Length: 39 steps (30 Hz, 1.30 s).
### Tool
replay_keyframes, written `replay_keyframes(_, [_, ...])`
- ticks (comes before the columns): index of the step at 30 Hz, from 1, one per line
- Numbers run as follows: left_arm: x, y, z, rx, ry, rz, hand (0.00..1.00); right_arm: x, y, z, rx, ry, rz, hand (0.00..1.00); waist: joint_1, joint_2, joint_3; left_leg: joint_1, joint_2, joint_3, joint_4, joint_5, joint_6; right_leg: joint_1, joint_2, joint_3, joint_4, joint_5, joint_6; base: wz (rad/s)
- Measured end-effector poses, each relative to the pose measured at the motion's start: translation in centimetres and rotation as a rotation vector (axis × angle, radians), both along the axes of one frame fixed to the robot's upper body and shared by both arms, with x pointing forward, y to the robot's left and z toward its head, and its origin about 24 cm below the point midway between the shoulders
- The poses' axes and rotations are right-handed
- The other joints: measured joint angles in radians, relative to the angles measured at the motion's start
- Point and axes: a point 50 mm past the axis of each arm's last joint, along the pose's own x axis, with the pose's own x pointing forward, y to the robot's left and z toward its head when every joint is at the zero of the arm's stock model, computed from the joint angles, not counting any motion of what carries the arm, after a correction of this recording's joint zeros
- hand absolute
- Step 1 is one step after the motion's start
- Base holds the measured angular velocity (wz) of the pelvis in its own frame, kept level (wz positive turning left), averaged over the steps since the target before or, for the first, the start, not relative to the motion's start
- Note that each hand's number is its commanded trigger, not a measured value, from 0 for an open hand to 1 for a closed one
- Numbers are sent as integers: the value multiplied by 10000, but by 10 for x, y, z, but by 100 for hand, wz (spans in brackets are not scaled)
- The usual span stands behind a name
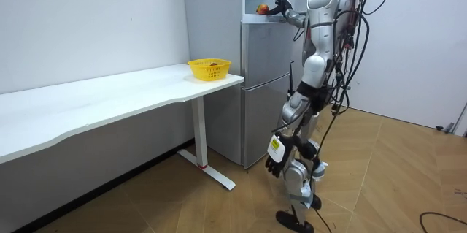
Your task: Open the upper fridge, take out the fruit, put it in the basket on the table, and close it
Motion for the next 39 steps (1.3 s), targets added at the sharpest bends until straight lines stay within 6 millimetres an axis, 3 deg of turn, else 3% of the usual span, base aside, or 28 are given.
replay_keyframes(9, [-4,2,1,-21,253,253,0,4,-10,13,176,158,241,0,6,-43,62,-40,-5,-23,-43,0,0,-76,11,28,-19,-1,1,0])
replay_keyframes(14, [-6,3,1,26,296,400,0,4,-16,5,300,724,501,0,-15,-95,120,-115,-3,-29,-66,1,0,-77,21,22,-52,-2,2,0])
replay_keyframes(17, [-8,6,2,132,430,490,0,3,-20,3,299,1117,747,0,-16,-127,117,-198,-13,-68,-53,1,1,-85,15,2,-60,-7,5,0])
replay_keyframes(22, [-12,8,3,115,601,518,0,6,-27,-3,589,1786,962,0,1,-264,29,-139,-13,-115,-3,1,0,88,32,-22,-188,2,-1,5])
replay_keyframes(39, [-13,8,3,117,646,527,0,8,-25,-8,891,2241,1711,0,33,-302,87,22,-9,-128,20,1,0,143,29,-37,-187,2,-5,0])
